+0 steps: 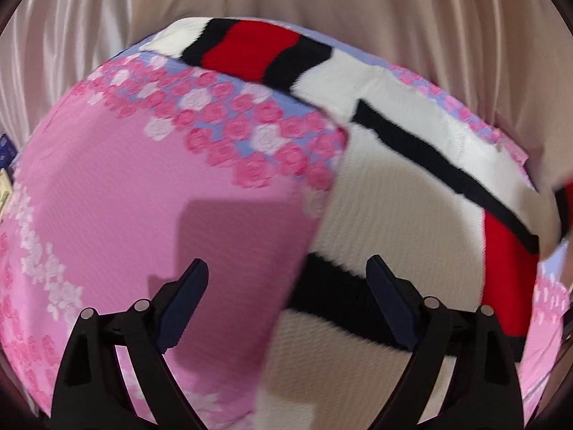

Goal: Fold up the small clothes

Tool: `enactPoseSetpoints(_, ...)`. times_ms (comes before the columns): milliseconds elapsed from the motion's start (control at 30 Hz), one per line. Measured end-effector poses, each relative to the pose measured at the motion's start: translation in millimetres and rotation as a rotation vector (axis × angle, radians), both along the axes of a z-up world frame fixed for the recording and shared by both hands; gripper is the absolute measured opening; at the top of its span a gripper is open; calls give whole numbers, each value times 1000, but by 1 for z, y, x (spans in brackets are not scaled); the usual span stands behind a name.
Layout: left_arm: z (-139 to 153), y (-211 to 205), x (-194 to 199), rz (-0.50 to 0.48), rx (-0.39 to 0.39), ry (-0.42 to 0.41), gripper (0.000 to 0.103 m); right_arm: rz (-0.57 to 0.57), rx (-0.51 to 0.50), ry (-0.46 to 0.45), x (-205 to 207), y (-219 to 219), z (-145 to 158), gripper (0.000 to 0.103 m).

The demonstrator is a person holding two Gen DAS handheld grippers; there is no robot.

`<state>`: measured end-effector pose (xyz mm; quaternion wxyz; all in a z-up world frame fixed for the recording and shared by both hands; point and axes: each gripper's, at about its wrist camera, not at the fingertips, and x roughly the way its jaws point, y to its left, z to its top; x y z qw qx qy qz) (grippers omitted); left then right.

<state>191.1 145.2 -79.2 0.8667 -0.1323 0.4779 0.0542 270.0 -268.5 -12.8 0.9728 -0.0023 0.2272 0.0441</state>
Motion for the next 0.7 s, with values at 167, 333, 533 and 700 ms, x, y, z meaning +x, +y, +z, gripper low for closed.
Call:
enactPoseSetpoints(167,7,-33,23,-61,-93,-17,93,126,-169,222,3,93,-76,27)
enactPoseSetpoints(333,-5,-69,59,-153,-206,-3,94,-58,197,315,-28,28,-95,58)
enactPoseSetpoints(533,-17,-133,91,-253,-298,19,94,-146,358,374,-51,-2,-108,58)
enactPoseSetpoints(700,0,-153,75,-371,-86,-61,94,-115,445,444,-42,6,-121,59)
